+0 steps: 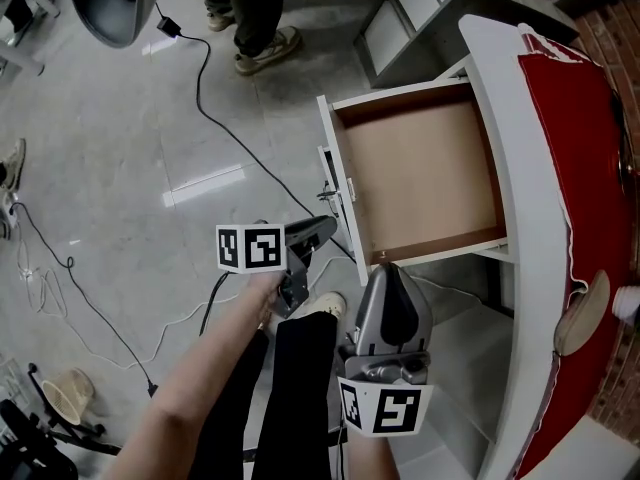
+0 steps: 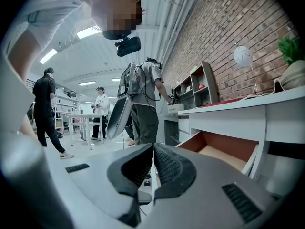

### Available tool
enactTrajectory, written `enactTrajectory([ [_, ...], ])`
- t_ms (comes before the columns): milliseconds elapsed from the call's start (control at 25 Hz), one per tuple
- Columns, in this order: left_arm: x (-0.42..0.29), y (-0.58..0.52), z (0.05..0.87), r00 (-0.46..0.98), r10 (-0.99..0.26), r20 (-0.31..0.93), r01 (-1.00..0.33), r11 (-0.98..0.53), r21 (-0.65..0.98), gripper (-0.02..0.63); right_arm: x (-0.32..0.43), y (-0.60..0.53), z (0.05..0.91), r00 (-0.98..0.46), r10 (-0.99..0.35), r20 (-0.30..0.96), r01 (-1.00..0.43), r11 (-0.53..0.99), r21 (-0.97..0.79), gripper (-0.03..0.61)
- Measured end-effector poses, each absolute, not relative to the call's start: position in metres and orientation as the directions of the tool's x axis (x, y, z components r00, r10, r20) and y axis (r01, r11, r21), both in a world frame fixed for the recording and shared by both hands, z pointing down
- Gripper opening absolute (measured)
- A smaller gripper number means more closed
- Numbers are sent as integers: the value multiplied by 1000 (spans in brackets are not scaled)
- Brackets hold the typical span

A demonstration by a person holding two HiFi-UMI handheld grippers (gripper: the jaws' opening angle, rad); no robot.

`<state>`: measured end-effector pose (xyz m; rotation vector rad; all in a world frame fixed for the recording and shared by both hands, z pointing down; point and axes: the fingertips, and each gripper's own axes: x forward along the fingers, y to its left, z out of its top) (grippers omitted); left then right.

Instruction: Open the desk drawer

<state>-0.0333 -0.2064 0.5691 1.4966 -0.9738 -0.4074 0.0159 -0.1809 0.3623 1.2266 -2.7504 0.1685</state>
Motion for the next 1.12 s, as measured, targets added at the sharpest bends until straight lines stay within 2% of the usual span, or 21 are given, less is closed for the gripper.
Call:
enactTrajectory([
  [120, -39, -189, 558, 596, -759, 264, -319, 78, 945, 52, 13, -179, 358, -658, -734, 170, -751, 657, -65, 20],
  [280, -42, -168, 531, 608, -748, 265, -370, 29, 929, 49, 11, -176, 346, -650, -737, 186, -758, 648, -81, 20],
  [400, -44, -155, 501, 612, -751, 249, -391, -14, 920, 23, 8, -173, 333, -643, -739, 201, -764, 638, -97, 19],
  [520, -46, -144, 453, 613, -758, 221, -436, -93, 895, 12, 6, -166, 310, -643, -738, 206, -765, 634, -114, 19],
  [800, -36, -126, 315, 690, -711, 134, -548, -392, 739, 11, -1, -155, 245, -666, -722, 184, -745, 655, -129, 18],
  [1120, -31, -102, 220, 685, -719, 117, -602, -468, 647, 11, 6, -130, 181, -682, -703, 201, -730, 671, -130, 18],
])
